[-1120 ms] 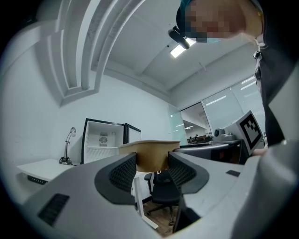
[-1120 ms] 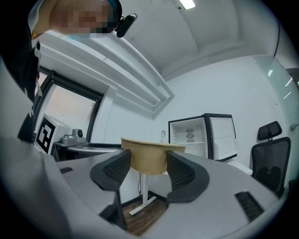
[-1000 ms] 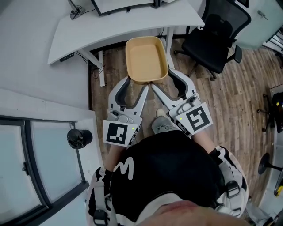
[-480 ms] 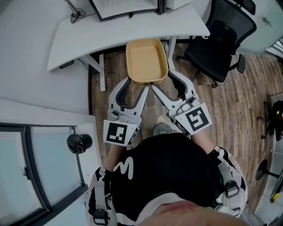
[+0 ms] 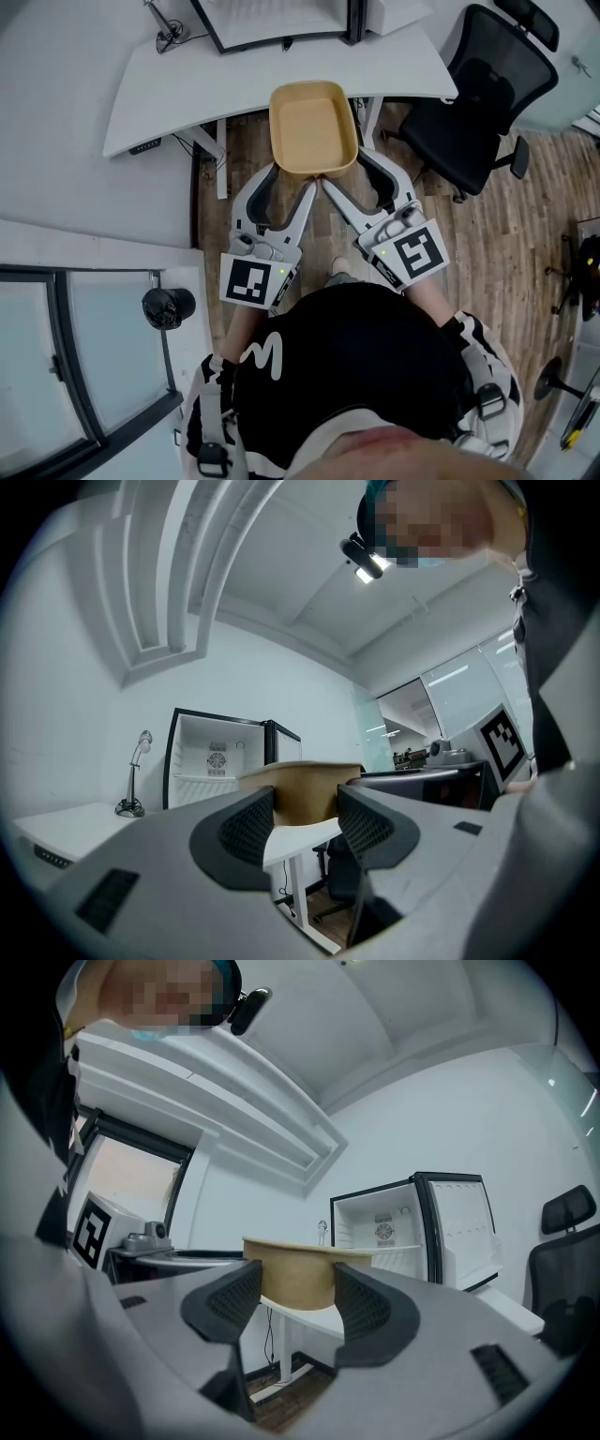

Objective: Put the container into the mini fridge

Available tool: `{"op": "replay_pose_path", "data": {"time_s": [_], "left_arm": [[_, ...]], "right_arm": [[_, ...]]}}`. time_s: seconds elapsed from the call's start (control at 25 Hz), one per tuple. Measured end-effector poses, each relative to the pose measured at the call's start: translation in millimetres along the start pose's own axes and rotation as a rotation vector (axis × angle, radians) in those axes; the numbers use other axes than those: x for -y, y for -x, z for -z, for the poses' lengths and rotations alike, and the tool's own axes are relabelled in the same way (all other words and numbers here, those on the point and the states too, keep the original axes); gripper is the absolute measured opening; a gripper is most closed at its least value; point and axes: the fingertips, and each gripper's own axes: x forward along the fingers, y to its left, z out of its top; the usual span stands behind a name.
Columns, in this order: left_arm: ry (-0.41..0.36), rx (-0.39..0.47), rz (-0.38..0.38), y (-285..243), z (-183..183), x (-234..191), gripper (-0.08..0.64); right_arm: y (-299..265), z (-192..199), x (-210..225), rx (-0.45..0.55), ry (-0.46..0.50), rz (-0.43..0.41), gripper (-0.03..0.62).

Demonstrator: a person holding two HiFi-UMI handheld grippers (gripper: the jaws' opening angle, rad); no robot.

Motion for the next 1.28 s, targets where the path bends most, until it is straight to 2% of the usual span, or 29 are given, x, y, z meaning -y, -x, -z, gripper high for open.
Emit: {"op": "replay_pose_path", "data": {"time_s": [0.72,0.88,1.28], "left_arm": [[0.002,0.01,-0.05,-60,13,-13,0.218],[0.004,0.047,-0.061,-67,10,-12,0.218],[0.008,0.03,-0.074,-67,14,-13,0.218]], "right_arm": [[-27,6,59,0.008,0.007,-0.048,0.252],[-29,7,65,0.009,0.009,-0.062,0.252],[-31,11,66,0.015,-0.001,-0.078,0.252]]}}
